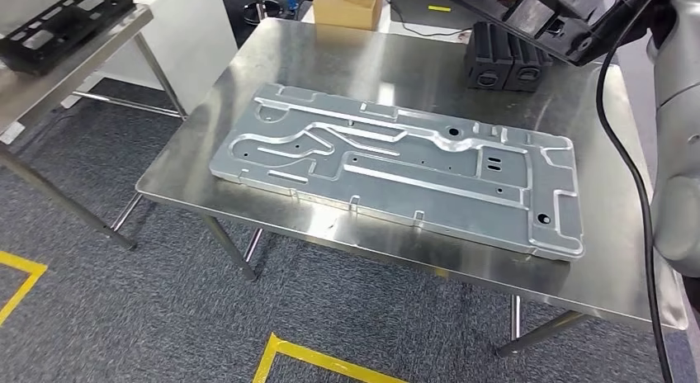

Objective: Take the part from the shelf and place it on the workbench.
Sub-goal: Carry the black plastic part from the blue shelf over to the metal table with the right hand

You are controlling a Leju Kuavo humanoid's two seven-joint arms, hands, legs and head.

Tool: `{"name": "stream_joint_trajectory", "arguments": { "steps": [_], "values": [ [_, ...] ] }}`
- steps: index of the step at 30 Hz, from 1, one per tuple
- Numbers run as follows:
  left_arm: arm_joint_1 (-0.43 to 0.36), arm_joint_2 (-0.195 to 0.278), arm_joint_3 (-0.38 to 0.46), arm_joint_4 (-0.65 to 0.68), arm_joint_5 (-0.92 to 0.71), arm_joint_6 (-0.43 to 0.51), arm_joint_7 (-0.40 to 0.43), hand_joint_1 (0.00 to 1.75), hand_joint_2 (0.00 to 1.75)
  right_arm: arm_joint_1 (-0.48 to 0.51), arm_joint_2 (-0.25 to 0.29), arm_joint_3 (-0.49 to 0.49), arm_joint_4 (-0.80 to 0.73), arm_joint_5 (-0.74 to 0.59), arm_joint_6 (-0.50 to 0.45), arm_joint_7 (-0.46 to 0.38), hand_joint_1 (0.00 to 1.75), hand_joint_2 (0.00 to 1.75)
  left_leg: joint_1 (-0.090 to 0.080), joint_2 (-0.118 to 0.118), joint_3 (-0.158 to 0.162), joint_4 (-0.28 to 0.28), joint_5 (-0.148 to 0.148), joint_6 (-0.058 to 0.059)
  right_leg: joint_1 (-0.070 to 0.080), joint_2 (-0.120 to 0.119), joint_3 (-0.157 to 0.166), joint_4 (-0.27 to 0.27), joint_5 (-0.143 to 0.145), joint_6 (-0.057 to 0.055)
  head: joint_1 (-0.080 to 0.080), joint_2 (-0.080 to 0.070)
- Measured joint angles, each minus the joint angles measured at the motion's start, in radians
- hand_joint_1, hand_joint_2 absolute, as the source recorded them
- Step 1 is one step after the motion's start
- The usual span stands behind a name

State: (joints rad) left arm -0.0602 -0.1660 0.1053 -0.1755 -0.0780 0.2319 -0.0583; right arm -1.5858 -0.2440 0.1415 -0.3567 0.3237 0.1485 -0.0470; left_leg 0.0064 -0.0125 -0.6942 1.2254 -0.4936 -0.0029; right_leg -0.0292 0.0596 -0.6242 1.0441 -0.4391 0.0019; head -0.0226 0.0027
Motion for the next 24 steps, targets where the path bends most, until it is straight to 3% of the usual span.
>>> {"name": "stream_joint_trajectory", "arguments": {
  "steps": [2,4,6,8,10,12,13,14,16,18,20,22,24],
  "values": [
    [0.002,0.0,0.0,0.0,-0.002,0.0,0.003,0.0,1.75,-0.003,0.0,0.0,0.0,0.0,-0.003,0.002,1.54,1.75,0.0,-0.031,0.055,-0.123,0.055,0.015,0.0,0.016,-0.001,-0.001,0.001,0.003,0.001,0.0],
    [0.003,0.001,0.0,0.0,-0.004,0.0,0.003,0.0,1.75,-0.003,-0.003,0.0,0.002,0.001,-0.007,0.005,1.54,1.75,-0.004,-0.048,0.078,-0.175,0.061,0.023,-0.005,0.029,-0.008,-0.004,0.006,0.013,0.0,0.0],
    [-0.001,0.001,0.0,0.0,-0.005,-0.001,0.004,0.0,1.75,0.001,-0.013,0.0,0.003,0.005,-0.01,0.009,1.54,1.75,-0.006,-0.038,0.087,-0.196,0.061,0.026,-0.008,0.037,-0.011,-0.012,0.013,0.029,-0.002,0.0],
    [-0.003,0.0,0.0,0.0,-0.006,-0.004,0.004,0.0,1.75,-0.001,-0.027,0.0,0.003,0.011,-0.013,0.012,1.54,1.75,-0.002,-0.027,0.096,-0.219,0.069,0.033,-0.006,0.006,-0.02,0.004,-0.004,0.038,-0.001,0.0],
    [-0.001,-0.001,0.0,0.0,-0.007,-0.01,0.005,0.0,1.75,-0.004,-0.034,0.0,0.004,0.017,-0.02,0.017,1.54,1.75,-0.001,-0.018,0.101,-0.23,0.075,0.037,-0.003,-0.038,-0.063,0.102,-0.06,0.043,0.001,0.0],
    [0.0,-0.001,0.0,0.0,-0.01,-0.013,0.007,0.0,1.75,0.003,-0.037,0.0,0.008,0.026,-0.027,0.025,1.54,1.75,-0.002,-0.01,0.1,-0.228,0.075,0.039,-0.002,-0.05,-0.123,0.231,-0.109,0.048,0.002,0.0],
    [0.001,-0.001,0.0,0.0,-0.012,-0.014,0.007,0.0,1.75,0.009,-0.039,0.0,0.01,0.029,-0.03,0.029,1.54,1.75,-0.002,-0.007,0.1,-0.226,0.074,0.039,-0.002,-0.051,-0.135,0.256,-0.108,0.049,0.002,0.0],
    [0.001,-0.002,0.0,0.0,-0.013,-0.014,0.008,0.0,1.75,0.013,-0.041,0.0,0.012,0.033,-0.033,0.033,1.54,1.75,-0.003,-0.005,0.1,-0.223,0.072,0.038,-0.002,-0.052,-0.127,0.24,-0.088,0.049,0.002,0.0],
    [0.001,-0.002,0.0,0.0,-0.015,-0.015,0.009,0.0,1.75,0.016,-0.044,0.0,0.014,0.038,-0.039,0.037,1.54,1.75,-0.003,-0.001,0.099,-0.214,0.065,0.033,-0.002,-0.057,-0.061,0.11,-0.024,0.047,0.002,0.0],
    [0.0,-0.002,0.0,0.0,-0.015,-0.016,0.01,0.0,1.75,0.017,-0.046,0.0,0.016,0.043,-0.044,0.041,1.54,1.75,-0.006,0.001,0.096,-0.202,0.058,0.026,0.004,-0.059,-0.01,0.008,0.008,0.038,0.001,0.0],
    [0.0,-0.002,0.0,0.0,-0.016,-0.016,0.011,0.0,1.75,0.023,-0.047,0.0,0.019,0.047,-0.046,0.045,1.54,1.75,-0.009,0.002,0.093,-0.198,0.056,0.02,0.01,-0.056,-0.006,-0.007,0.009,0.026,0.001,0.0],
    [0.001,-0.002,0.0,0.0,-0.016,-0.016,0.012,0.0,1.75,0.03,-0.047,0.0,0.023,0.05,-0.046,0.047,1.54,1.75,-0.011,0.003,0.088,-0.19,0.048,0.012,0.005,-0.055,-0.008,-0.008,0.011,0.014,0.0,0.0],
    [0.001,-0.001,0.0,0.0,-0.016,-0.016,0.012,0.0,1.75,0.035,-0.047,0.0,0.025,0.053,-0.046,0.048,1.54,1.75,-0.01,0.005,0.063,-0.131,0.008,0.002,0.0,-0.055,-0.008,-0.01,0.014,0.003,-0.002,0.0]
  ]
}}
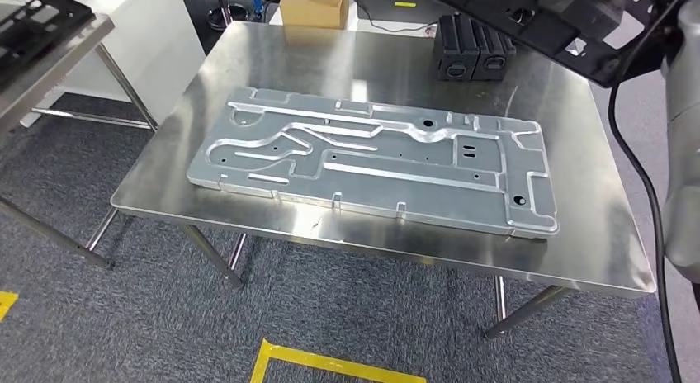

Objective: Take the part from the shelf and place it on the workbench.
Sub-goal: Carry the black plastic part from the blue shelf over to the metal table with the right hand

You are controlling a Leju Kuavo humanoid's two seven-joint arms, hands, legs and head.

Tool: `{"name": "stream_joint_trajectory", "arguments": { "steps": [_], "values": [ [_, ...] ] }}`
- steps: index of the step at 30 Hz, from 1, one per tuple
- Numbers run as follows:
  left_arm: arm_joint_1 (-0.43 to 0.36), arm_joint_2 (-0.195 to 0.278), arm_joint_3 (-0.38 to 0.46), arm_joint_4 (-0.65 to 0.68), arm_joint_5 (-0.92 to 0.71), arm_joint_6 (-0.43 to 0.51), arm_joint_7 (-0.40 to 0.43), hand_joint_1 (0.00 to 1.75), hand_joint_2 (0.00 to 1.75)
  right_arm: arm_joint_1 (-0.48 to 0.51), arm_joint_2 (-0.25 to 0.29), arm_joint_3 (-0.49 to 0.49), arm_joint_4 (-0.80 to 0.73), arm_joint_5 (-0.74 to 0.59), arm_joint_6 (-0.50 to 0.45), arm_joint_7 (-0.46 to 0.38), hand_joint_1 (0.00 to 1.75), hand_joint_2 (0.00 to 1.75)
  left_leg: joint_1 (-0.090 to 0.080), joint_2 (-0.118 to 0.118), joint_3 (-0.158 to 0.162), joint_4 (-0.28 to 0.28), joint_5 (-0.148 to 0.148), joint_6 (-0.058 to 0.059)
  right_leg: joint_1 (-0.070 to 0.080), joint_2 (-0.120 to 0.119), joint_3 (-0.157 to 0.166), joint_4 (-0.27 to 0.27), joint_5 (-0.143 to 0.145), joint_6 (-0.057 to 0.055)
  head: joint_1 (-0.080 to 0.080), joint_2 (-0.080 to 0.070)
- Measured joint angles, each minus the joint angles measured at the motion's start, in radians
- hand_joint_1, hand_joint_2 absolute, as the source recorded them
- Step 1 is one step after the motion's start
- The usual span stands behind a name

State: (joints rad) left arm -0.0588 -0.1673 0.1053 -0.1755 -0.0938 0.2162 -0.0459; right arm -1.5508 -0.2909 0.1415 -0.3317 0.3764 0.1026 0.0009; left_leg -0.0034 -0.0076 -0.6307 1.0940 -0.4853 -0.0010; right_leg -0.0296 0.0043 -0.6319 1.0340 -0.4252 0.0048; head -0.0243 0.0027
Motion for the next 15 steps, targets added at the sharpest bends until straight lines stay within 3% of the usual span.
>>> {"name": "stream_joint_trajectory", "arguments": {
  "steps": [3,4,5,7,9,13,15],
  "values": [
    [0.0,0.0,0.0,0.0,0.0,0.0,0.0,0.0,1.75,0.012,0.001,0.0,0.005,0.004,0.0,0.002,1.54,1.75,0.005,0.001,-0.082,0.183,-0.081,-0.007,0.002,0.001,-0.001,0.001,0.0,-0.005,-0.001,0.0],
    [-0.001,0.0,0.0,0.0,0.0,0.0,0.001,0.0,1.75,0.018,0.001,0.0,0.006,0.005,0.0,0.003,1.54,1.75,0.006,0.001,-0.098,0.216,-0.086,-0.007,0.003,0.001,-0.001,0.001,0.0,-0.006,-0.001,0.0],
    [-0.001,0.0,0.0,0.0,0.0,0.0,0.001,0.0,1.75,0.023,0.001,0.0,0.008,0.006,0.0,0.005,1.54,1.75,0.006,0.001,-0.097,0.212,-0.072,-0.005,0.004,0.002,0.0,0.002,0.0,-0.006,-0.001,0.0],
    [-0.001,0.0,0.0,0.0,0.0,0.0,0.0,0.0,1.75,0.03,0.001,0.0,0.008,0.007,-0.002,0.007,1.54,1.75,0.005,0.0,-0.043,0.093,-0.003,0.006,0.006,0.004,0.001,0.002,0.0,-0.005,-0.001,0.0],
    [0.0,0.001,0.0,0.0,-0.001,0.0,-0.002,0.0,1.75,0.032,0.002,0.0,0.008,0.007,-0.007,0.008,1.54,1.75,0.0,0.0,0.015,-0.028,0.04,0.017,0.008,0.006,-0.001,0.002,0.001,0.0,-0.001,0.0],
    [0.003,0.002,0.0,0.0,-0.003,0.0,-0.004,0.0,1.75,0.046,0.001,0.0,0.009,0.007,-0.015,0.009,1.54,1.75,-0.003,0.001,0.032,-0.074,0.05,0.027,0.007,0.007,-0.004,-0.004,0.007,0.02,0.0,0.0],
    [0.002,0.002,0.0,0.0,-0.004,0.0,-0.004,0.0,1.75,0.05,0.0,0.0,0.01,0.007,-0.015,0.009,1.54,1.75,0.001,0.003,0.037,-0.088,0.06,0.035,0.006,0.005,-0.009,0.007,-0.005,0.028,0.0,0.0]
  ]
}}
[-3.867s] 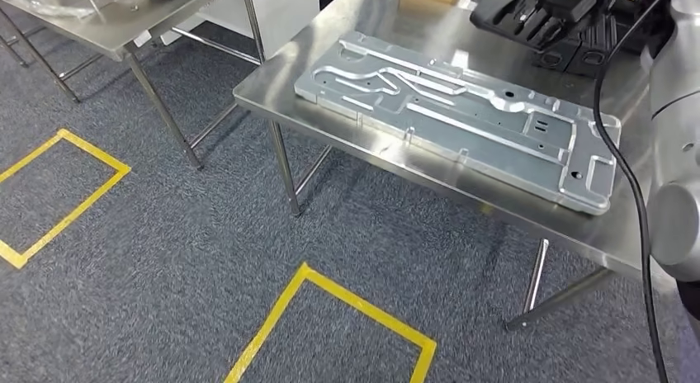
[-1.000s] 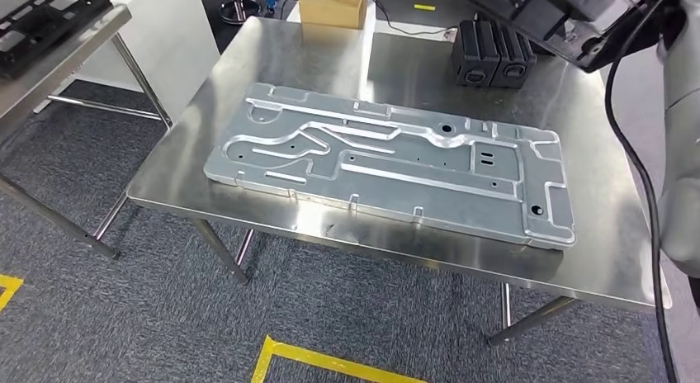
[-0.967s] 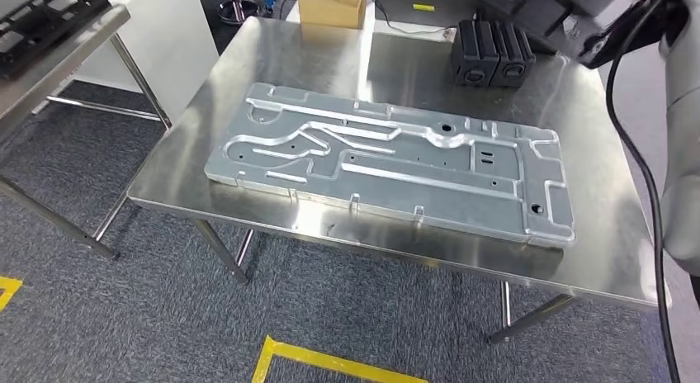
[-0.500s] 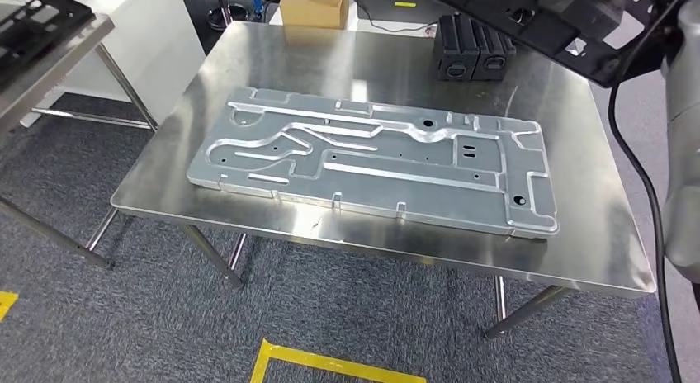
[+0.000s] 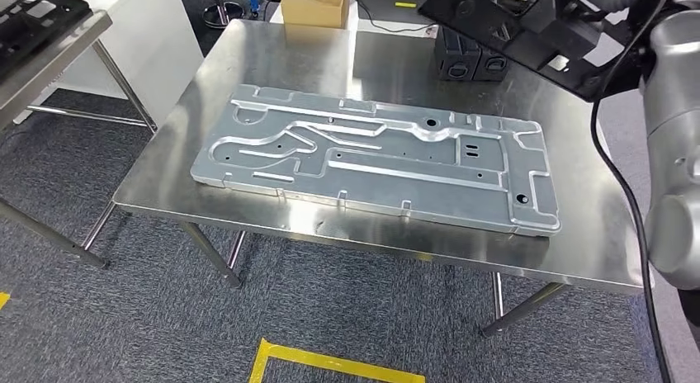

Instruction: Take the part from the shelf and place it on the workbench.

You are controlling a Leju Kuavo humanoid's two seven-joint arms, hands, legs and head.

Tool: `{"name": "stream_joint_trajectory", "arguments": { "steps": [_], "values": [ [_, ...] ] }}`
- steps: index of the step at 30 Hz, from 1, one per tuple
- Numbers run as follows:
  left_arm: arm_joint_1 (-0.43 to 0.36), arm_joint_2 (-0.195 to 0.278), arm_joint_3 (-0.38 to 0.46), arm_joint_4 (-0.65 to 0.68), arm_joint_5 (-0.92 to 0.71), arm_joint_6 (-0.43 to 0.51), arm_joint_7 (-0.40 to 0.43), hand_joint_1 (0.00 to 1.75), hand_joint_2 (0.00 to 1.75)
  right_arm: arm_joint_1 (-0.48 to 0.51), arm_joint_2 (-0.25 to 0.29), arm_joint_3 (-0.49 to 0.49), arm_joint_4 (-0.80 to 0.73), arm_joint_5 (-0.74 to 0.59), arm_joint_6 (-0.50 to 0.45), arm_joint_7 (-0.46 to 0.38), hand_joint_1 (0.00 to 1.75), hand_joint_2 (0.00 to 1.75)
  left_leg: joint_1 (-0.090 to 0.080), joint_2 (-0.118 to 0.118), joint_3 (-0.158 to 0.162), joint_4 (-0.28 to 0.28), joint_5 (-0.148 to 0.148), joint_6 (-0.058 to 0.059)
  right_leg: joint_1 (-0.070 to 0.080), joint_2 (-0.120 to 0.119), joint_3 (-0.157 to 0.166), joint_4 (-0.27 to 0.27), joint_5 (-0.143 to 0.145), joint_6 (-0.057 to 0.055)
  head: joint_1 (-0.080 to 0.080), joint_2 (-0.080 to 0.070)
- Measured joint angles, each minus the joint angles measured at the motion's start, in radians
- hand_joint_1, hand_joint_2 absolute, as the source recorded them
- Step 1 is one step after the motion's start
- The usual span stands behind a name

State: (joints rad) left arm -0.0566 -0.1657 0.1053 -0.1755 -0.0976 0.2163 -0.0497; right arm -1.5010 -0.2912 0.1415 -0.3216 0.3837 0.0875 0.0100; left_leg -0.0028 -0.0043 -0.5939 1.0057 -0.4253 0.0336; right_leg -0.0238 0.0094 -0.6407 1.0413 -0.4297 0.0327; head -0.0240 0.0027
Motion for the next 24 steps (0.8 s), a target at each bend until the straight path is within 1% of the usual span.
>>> {"name": "stream_joint_trajectory", "arguments": {
  "steps": [1,2,4,5,6,7,8,9,10,11,12,13,14,15,16,17,19,20,21,22,23,24],
  "values": [
    [-0.001,0.0,0.0,0.0,0.0,0.0,0.0,0.0,1.75,0.0,-0.001,0.0,0.0,0.0,0.0,0.0,1.54,1.75,0.001,0.001,0.001,-0.004,0.004,0.003,-0.001,-0.002,-0.011,0.026,-0.019,0.001,0.0,0.0],
    [-0.001,0.0,0.0,0.0,0.0,0.0,0.0,0.0,1.75,0.001,-0.002,0.0,0.001,0.0,0.0,0.0,1.54,1.75,0.001,0.001,0.0,-0.006,0.005,0.005,-0.001,-0.003,-0.031,0.072,-0.046,0.003,0.001,0.0],
    [0.0,0.0,0.0,0.0,0.0,0.0,0.0,0.0,1.75,0.005,-0.004,0.0,0.004,0.0,0.0,0.001,1.54,1.75,0.0,0.001,-0.001,-0.006,0.007,0.008,0.0,-0.004,-0.088,0.197,-0.103,0.007,0.001,0.0],
    [0.001,0.0,0.0,0.0,0.0,0.0,0.0,0.0,1.75,0.009,-0.004,0.0,0.005,0.0,0.0,0.002,1.54,1.75,0.0,0.001,-0.002,-0.004,0.006,0.008,-0.001,-0.004,-0.108,0.24,-0.114,0.009,0.001,0.0],
    [0.002,0.0,0.0,0.0,0.0,0.0,-0.001,0.0,1.75,0.013,-0.005,0.0,0.006,0.0,0.0,0.003,1.54,1.75,0.0,0.001,-0.002,-0.002,0.005,0.007,-0.002,-0.004,-0.113,0.249,-0.106,0.01,0.001,0.0],
    [0.003,0.0,0.0,0.0,0.0,-0.001,-0.002,0.0,1.75,0.016,-0.005,0.0,0.007,0.001,0.0,0.004,1.54,1.75,0.001,0.001,-0.002,0.001,0.003,0.006,-0.003,-0.005,-0.097,0.218,-0.08,0.011,0.001,0.0],
    [0.003,-0.001,0.0,0.0,0.0,-0.001,-0.005,0.0,1.75,0.017,-0.005,0.0,0.007,0.001,0.0,0.005,1.54,1.75,0.002,0.001,-0.002,0.006,0.0,0.003,-0.005,-0.006,-0.066,0.157,-0.045,0.012,0.001,0.0],
    [0.003,-0.001,0.0,0.0,0.0,-0.002,-0.008,0.0,1.75,0.017,-0.005,0.0,0.007,0.002,0.0,0.005,1.54,1.75,0.001,0.001,-0.004,0.012,-0.005,-0.001,-0.006,-0.008,-0.033,0.093,-0.021,0.013,0.001,0.0],
    [0.002,-0.001,0.0,0.0,0.0,-0.002,-0.012,0.0,1.75,0.017,-0.006,-0.001,0.007,0.002,0.0,0.006,1.54,1.75,-0.001,0.0,-0.006,0.019,-0.009,-0.006,-0.005,-0.008,-0.009,0.041,-0.004,0.01,0.0,0.0],
    [0.002,0.0,0.0,0.0,0.0,-0.002,-0.016,0.0,1.75,0.018,-0.006,-0.001,0.008,0.003,0.0,0.006,1.54,1.75,-0.003,-0.001,-0.009,0.024,-0.011,-0.01,-0.003,-0.008,0.004,0.012,0.001,0.006,0.0,0.0],
    [0.002,0.0,0.0,0.0,0.0,-0.002,-0.021,0.0,1.75,0.021,-0.007,-0.001,0.009,0.003,0.0,0.006,1.54,1.75,-0.005,-0.001,-0.012,0.026,-0.012,-0.014,0.0,-0.007,0.006,0.005,-0.004,0.0,-0.001,0.0],
    [0.002,0.0,0.0,0.0,0.0,-0.001,-0.024,0.0,1.75,0.026,-0.008,-0.002,0.009,0.004,0.0,0.005,1.54,1.75,-0.005,-0.001,-0.013,0.028,-0.012,-0.017,0.0,-0.006,0.004,0.004,-0.002,-0.007,-0.001,0.0],
    [0.003,0.0,0.0,0.0,0.001,-0.001,-0.027,0.0,1.75,0.03,-0.009,-0.002,0.01,0.004,0.0,0.005,1.54,1.75,-0.005,-0.001,-0.015,0.028,-0.014,-0.02,-0.001,-0.006,0.003,0.004,-0.001,-0.013,-0.001,0.0],
    [0.004,0.0,0.0,0.0,0.002,0.001,-0.029,0.0,1.75,0.034,-0.009,-0.003,0.011,0.005,0.0,0.004,1.54,1.75,-0.004,-0.001,-0.019,0.037,-0.023,-0.025,-0.003,-0.006,0.003,0.003,0.0,-0.018,-0.001,0.0],
    [0.004,0.0,0.0,0.0,0.003,0.002,-0.031,0.0,1.75,0.036,-0.01,-0.003,0.011,0.006,0.0,0.002,1.54,1.75,-0.004,-0.001,-0.03,0.063,-0.041,-0.03,-0.005,-0.006,0.003,0.002,0.001,-0.023,-0.002,0.0],
    [0.004,0.0,0.0,0.0,0.004,0.005,-0.033,0.0,1.75,0.037,-0.01,-0.005,0.011,0.006,0.0,0.0,1.54,1.75,-0.002,0.0,-0.049,0.109,-0.068,-0.036,-0.007,-0.006,0.004,0.001,0.002,-0.027,-0.003,0.0],
    [0.004,0.001,0.0,0.0,0.005,0.012,-0.036,0.0,1.75,0.042,-0.012,-0.01,0.012,0.006,0.0,-0.003,1.54,1.75,0.001,0.0,-0.11,0.246,-0.131,-0.042,-0.006,-0.006,0.003,0.001,0.002,-0.031,-0.005,0.0],
    [0.004,0.0,0.001,0.0,0.004,0.016,-0.038,0.0,1.75,0.048,-0.013,-0.013,0.012,0.006,-0.001,-0.004,1.54,1.75,0.002,0.0,-0.134,0.3,-0.147,-0.043,-0.004,-0.006,0.003,0.001,0.001,-0.032,-0.005,0.0],
    [0.004,0.0,0.001,0.0,0.004,0.018,-0.04,0.0,1.75,0.057,-0.014,-0.016,0.013,0.006,-0.001,-0.004,1.54,1.75,0.003,0.0,-0.144,0.319,-0.144,-0.041,-0.003,-0.005,0.004,0.001,0.001,-0.032,-0.005,0.0],
    [0.004,0.0,0.001,0.0,0.004,0.02,-0.041,0.0,1.75,0.065,-0.016,-0.018,0.014,0.006,-0.002,-0.005,1.54,1.75,0.002,0.0,-0.134,0.297,-0.122,-0.036,0.0,-0.004,0.006,0.001,0.001,-0.032,-0.005,0.0],
    [0.003,0.0,0.001,0.0,0.004,0.021,-0.042,0.0,1.75,0.072,-0.017,-0.021,0.015,0.007,-0.002,-0.005,1.54,1.75,0.001,0.0,-0.107,0.239,-0.087,-0.029,0.002,-0.002,0.008,0.001,0.001,-0.032,-0.005,0.0],
    [0.003,0.001,0.001,0.0,0.003,0.021,-0.042,0.0,1.75,0.078,-0.018,-0.024,0.015,0.007,-0.002,-0.005,1.54,1.75,-0.002,0.0,-0.073,0.164,-0.053,-0.02,0.003,-0.001,0.008,0.001,0.001,-0.032,-0.004,0.0]
  ]
}}
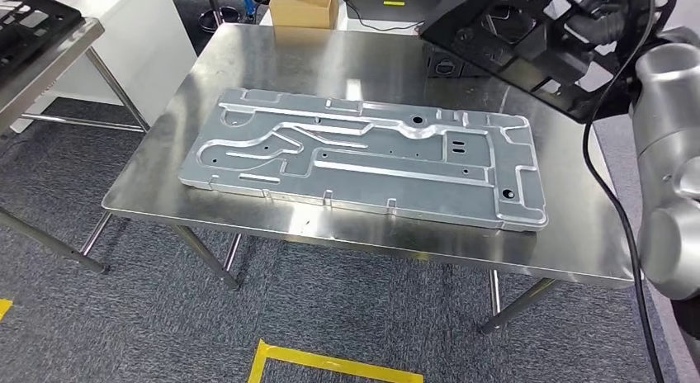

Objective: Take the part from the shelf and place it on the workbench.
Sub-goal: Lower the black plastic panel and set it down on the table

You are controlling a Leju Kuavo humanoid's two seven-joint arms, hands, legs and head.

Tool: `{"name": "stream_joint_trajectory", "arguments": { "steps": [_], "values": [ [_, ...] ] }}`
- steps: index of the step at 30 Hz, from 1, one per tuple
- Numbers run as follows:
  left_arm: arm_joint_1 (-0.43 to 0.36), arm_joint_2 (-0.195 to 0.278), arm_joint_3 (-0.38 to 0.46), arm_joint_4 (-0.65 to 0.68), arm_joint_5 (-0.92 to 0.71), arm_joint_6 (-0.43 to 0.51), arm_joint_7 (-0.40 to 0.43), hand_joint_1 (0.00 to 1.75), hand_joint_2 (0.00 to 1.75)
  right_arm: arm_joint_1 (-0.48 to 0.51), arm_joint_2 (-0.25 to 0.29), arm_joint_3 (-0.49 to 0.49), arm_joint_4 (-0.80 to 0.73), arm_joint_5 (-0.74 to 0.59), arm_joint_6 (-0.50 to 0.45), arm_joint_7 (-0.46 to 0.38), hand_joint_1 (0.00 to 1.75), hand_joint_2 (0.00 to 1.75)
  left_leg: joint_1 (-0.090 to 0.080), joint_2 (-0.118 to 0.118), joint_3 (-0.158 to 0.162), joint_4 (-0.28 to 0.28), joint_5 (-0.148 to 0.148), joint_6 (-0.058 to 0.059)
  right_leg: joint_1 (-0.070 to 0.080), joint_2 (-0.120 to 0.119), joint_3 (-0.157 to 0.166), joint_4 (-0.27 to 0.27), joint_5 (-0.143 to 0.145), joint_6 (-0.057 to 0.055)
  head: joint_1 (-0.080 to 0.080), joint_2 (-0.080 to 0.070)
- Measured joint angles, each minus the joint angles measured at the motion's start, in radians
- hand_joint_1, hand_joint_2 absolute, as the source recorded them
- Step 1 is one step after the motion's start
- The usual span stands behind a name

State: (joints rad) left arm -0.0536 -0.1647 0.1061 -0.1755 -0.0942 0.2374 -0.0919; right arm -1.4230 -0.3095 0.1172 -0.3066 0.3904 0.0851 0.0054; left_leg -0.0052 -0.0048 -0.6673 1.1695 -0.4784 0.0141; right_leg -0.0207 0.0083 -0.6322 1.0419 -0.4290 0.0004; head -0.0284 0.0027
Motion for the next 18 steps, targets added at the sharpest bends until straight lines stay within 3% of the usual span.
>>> {"name": "stream_joint_trajectory", "arguments": {
  "steps": [2,5,7,8,11,12,13,15,17,18],
  "values": [
    [0.0,0.001,0.0,0.0,0.0,0.0,-0.001,0.0,1.75,0.007,-0.004,-0.004,0.002,0.0,-0.001,0.0,1.54,1.75,-0.007,0.0,0.051,-0.11,0.036,0.015,0.002,0.002,-0.002,-0.001,0.001,0.004,0.0,0.0],
    [0.001,0.003,0.0,0.0,0.0,0.0,-0.003,0.0,1.75,0.024,-0.012,-0.006,0.006,0.001,-0.002,0.003,1.54,1.75,-0.009,-0.001,0.064,-0.143,0.042,0.021,-0.001,0.002,-0.006,-0.006,0.007,0.02,0.0,0.0],
    [0.002,0.003,0.0,0.0,-0.001,0.0,-0.005,0.0,1.75,0.032,-0.018,-0.009,0.006,0.001,-0.003,0.004,1.54,1.75,-0.005,0.001,0.069,-0.16,0.053,0.027,-0.002,0.0,-0.014,0.013,-0.009,0.029,0.001,0.0],
    [0.001,0.002,0.0,0.0,-0.002,0.0,-0.006,0.0,1.75,0.033,-0.023,-0.013,0.007,0.001,-0.004,0.004,1.54,1.75,-0.003,0.002,0.071,-0.168,0.059,0.03,-0.002,-0.001,-0.029,0.047,-0.032,0.033,0.002,0.0],
    [0.002,0.002,0.0,0.0,-0.006,0.0,-0.007,0.0,1.75,0.045,-0.033,-0.028,0.013,-0.001,-0.004,0.005,1.54,1.75,-0.002,0.002,0.07,-0.171,0.063,0.034,-0.003,-0.002,-0.112,0.228,-0.115,0.045,0.005,0.0],
    [0.003,0.002,0.0,0.0,-0.007,0.0,-0.007,0.0,1.75,0.052,-0.035,-0.031,0.016,-0.002,-0.004,0.004,1.54,1.75,-0.002,0.002,0.07,-0.17,0.062,0.034,-0.005,-0.003,-0.127,0.259,-0.118,0.048,0.005,0.0],
    [0.003,0.002,0.0,0.0,-0.008,-0.001,-0.007,0.0,1.75,0.06,-0.037,-0.035,0.018,-0.002,-0.004,0.003,1.54,1.75,-0.002,0.002,0.07,-0.168,0.061,0.033,-0.007,-0.003,-0.125,0.252,-0.103,0.051,0.005,0.0],
    [0.003,0.002,0.0,0.0,-0.011,-0.001,-0.007,0.0,1.75,0.069,-0.041,-0.043,0.021,-0.002,-0.004,0.0,0.77,0.87,-0.001,0.002,0.069,-0.159,0.056,0.028,-0.012,-0.006,-0.07,0.137,-0.038,0.055,0.006,0.0],
    [0.003,0.002,0.0,0.0,-0.014,-0.001,-0.007,0.0,1.75,0.073,-0.046,-0.052,0.022,-0.004,-0.005,-0.006,0.0,0.0,-0.004,0.0,0.062,-0.144,0.047,0.018,-0.01,-0.008,-0.014,0.026,-0.001,0.048,0.005,0.0],
    [0.003,0.002,0.0,0.0,-0.016,-0.001,-0.007,0.0,1.75,0.078,-0.049,-0.057,0.022,-0.004,-0.005,-0.01,0.0,0.0,-0.006,-0.001,0.06,-0.139,0.044,0.014,-0.007,-0.007,-0.004,0.003,0.001,0.042,0.005,0.0]
  ]
}}
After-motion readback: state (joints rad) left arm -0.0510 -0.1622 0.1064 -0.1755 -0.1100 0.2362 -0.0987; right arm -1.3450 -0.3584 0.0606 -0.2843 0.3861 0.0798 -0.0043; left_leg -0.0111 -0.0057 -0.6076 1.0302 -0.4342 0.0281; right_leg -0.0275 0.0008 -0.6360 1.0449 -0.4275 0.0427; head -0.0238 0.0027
